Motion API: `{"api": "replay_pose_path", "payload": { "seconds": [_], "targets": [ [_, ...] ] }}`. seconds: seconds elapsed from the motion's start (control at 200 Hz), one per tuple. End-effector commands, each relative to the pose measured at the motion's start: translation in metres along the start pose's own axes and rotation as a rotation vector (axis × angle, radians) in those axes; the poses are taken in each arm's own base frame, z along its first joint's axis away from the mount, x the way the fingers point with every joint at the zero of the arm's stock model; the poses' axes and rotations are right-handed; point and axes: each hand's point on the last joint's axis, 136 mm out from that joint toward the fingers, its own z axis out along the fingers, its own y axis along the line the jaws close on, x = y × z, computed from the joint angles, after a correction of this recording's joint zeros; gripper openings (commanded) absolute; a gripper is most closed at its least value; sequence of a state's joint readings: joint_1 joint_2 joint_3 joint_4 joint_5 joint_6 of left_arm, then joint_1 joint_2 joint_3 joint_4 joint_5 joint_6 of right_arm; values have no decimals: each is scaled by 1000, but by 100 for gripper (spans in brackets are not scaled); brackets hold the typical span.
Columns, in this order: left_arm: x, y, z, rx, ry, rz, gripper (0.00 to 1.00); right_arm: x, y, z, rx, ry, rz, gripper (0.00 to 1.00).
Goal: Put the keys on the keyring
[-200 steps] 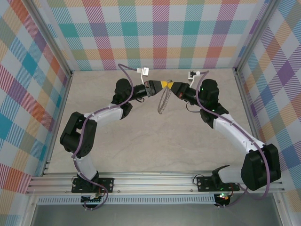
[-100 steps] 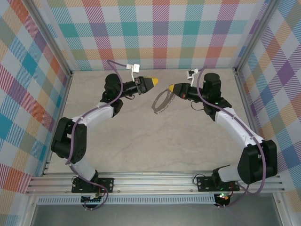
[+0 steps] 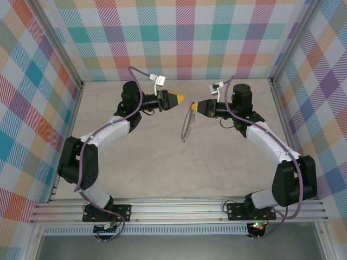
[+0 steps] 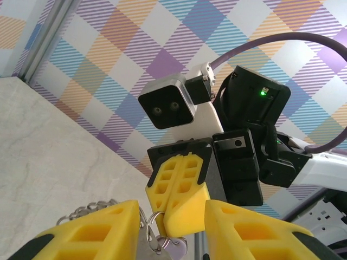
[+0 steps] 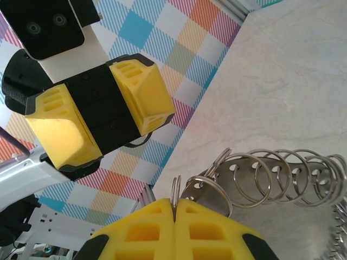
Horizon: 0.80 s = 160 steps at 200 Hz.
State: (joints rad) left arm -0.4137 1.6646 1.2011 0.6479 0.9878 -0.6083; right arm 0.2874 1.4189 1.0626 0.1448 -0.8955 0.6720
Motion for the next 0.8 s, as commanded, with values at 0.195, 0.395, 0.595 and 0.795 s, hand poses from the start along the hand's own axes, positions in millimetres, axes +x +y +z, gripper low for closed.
{"api": "replay_pose_path", "payload": {
  "seconds": [0.195,0.395,0.595,0.795],
  "targets": [
    [6,-4,11,61,55,16,36,-16,31,-5,-85,-34,-106,0],
    [10,-9,16,82,74,21,36,-18,32,-5,-91,-39,-106,0],
    [15,-15,23,108,97,27,35,-19,31,-4,-90,-44,-100,0],
    [18,-20,27,121,111,34,34,-19,30,-4,-89,-46,-98,0]
  ]
}}
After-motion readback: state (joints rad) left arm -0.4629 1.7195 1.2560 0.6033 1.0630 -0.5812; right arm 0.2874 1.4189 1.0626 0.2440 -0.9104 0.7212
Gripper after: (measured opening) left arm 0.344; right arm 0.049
